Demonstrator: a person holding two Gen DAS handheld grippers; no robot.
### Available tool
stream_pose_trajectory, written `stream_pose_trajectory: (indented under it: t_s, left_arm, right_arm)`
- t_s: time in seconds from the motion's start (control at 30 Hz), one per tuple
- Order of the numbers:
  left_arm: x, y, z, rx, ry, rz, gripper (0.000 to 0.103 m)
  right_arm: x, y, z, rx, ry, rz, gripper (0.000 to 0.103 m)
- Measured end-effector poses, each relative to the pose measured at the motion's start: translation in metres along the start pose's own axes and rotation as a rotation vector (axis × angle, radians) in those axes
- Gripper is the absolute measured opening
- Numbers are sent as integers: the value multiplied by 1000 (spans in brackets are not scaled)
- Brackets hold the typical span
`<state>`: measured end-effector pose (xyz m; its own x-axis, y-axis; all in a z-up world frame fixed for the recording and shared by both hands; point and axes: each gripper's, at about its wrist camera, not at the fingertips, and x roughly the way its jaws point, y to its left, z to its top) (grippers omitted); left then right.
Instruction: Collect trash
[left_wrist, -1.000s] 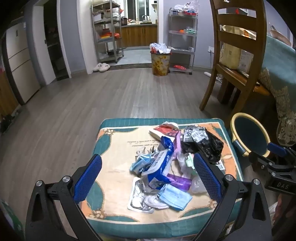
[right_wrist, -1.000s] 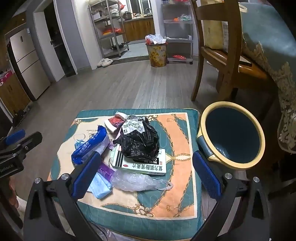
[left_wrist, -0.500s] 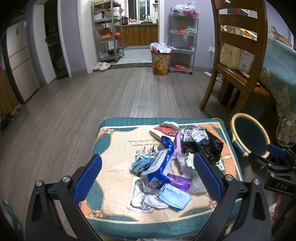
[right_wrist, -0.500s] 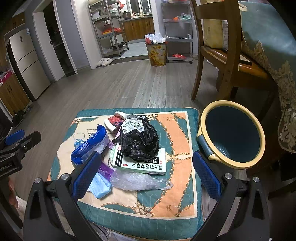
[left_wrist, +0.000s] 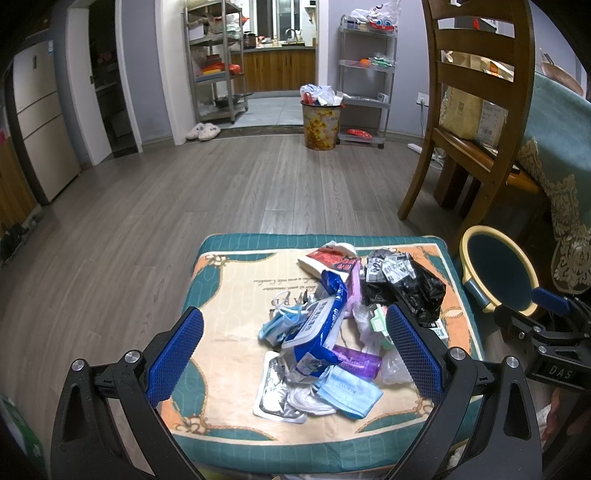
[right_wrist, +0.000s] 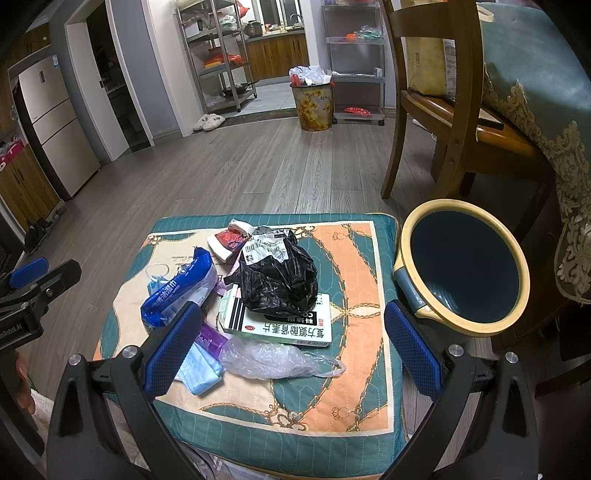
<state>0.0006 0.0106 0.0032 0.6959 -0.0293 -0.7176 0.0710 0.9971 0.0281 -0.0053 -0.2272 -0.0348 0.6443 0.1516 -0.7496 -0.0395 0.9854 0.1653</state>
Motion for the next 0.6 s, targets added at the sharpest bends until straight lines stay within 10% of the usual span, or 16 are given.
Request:
stream_pose_trajectory:
  t_s: [0.6]
  left_arm:
    - [0,0,0,-2,1,-2,98]
  right_arm:
    - [3,-1,-4,1,5,0,97]
